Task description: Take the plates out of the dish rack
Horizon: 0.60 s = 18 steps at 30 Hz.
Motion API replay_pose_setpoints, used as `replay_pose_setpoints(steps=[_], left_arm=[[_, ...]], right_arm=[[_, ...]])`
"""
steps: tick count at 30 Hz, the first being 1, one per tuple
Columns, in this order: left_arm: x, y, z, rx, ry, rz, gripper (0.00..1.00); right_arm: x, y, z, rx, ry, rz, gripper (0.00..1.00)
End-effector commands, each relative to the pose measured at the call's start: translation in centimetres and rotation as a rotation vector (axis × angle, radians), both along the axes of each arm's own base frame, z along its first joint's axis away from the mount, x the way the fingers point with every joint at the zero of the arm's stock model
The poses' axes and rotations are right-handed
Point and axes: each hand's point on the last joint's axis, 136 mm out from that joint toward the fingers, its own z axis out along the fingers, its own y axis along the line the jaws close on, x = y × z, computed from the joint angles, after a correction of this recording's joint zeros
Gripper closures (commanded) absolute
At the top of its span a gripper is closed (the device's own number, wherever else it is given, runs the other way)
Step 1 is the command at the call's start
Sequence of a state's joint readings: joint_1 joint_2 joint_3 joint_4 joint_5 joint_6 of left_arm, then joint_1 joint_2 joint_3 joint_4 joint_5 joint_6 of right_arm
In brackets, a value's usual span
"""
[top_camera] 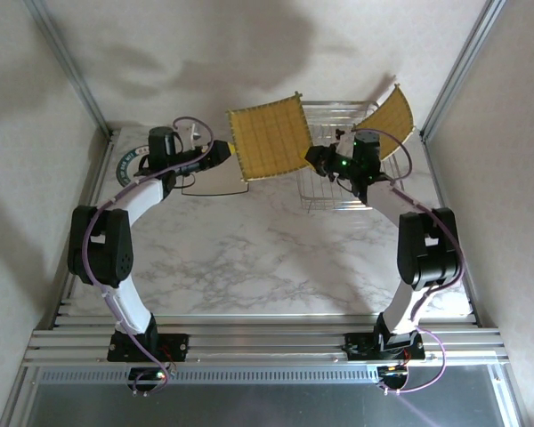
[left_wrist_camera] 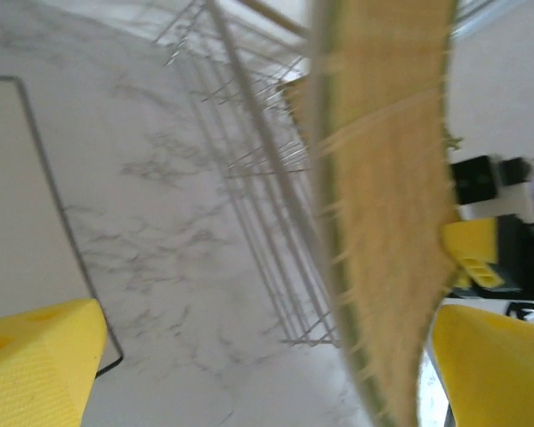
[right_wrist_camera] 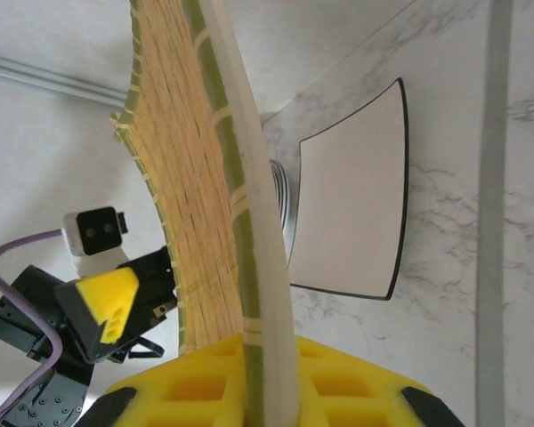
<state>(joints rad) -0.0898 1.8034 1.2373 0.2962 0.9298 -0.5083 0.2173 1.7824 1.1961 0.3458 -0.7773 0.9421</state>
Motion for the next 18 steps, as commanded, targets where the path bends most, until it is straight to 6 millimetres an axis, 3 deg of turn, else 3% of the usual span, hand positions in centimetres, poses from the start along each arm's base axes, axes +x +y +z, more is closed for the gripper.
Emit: replay_pose_setpoints(steps=[1,12,18], left_arm=[[-0.5,-1.0,3.2,-0.105,-0.087,-0.069,0.12],[0.3,-1.1,1.7,-0.092,-0.035,-0.067,0.41],[0.6,-1.2,1.7,-0.093,-0.028,-0.071,0.48]], right_arm=[[-0.1,1.8,4.5,0.035,-0.143,0.088,1.0],[-0.2,3.9,4.6,0.045,-0.138,0.167,1.0],[-0.2,4.4,3.7,0.027,-0.116,0.193,1.0]])
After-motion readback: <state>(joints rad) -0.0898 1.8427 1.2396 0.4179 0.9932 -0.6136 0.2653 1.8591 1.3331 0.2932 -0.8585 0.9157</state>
